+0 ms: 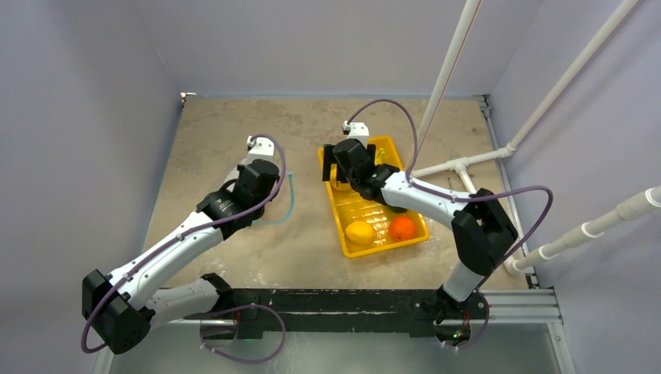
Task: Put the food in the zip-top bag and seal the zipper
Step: Pick up the fake fruit from the bin.
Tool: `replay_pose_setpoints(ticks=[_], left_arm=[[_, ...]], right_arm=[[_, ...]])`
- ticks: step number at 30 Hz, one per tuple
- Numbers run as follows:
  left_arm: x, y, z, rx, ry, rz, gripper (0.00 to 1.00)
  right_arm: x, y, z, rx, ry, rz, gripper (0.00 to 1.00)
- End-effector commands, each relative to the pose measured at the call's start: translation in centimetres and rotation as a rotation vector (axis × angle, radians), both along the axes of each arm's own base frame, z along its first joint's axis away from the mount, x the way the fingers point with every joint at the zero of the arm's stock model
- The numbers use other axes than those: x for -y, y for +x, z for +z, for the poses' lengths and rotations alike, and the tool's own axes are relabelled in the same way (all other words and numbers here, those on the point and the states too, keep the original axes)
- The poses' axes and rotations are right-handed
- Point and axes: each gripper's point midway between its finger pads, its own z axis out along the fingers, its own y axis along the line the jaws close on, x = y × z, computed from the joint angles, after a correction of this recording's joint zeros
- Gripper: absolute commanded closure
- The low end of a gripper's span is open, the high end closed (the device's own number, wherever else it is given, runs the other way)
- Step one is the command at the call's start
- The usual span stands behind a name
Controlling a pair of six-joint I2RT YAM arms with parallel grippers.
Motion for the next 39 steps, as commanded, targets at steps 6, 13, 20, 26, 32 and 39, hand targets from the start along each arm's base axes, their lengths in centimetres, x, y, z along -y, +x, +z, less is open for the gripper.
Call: replay_pose_setpoints(ticks=[6, 13, 20, 26, 32, 39], left_arm=[[-0.1, 0.5, 0.6, 0.033, -0.011, 0.007, 1.0], [-0.2, 0.5, 0.6, 0.032, -0.01, 0.009, 1.0], [-0.1, 0.6, 0.6, 0.031, -0.008, 0.008, 1.0], [-0.2, 0.6, 0.5, 0.029, -0.008, 0.009, 1.0], [-0.1, 0.7, 0.5, 0.028, -0.008, 0.008, 1.0], [-0.1, 0.7, 0.5, 0.028, -0.011, 0.006, 1.0]], right_arm=[[1.4, 2.7, -2.3, -0.022, -0.038, -0.106, 0.01], [2.0, 3.7, -3.4, -0.03, -0.046, -0.121, 0.01], [1.7, 4.1, -4.5, -0.047, -0.044, -0.107, 0.01], [2.3, 4.2, -5.9, -0.068, -0.062, -0.117, 0.01], [2.3, 4.0, -6.0, -0.069, -0.055, -0.113, 0.11], [2.1, 4.0, -4.6, -0.049, -0.035, -0.091, 0.41]])
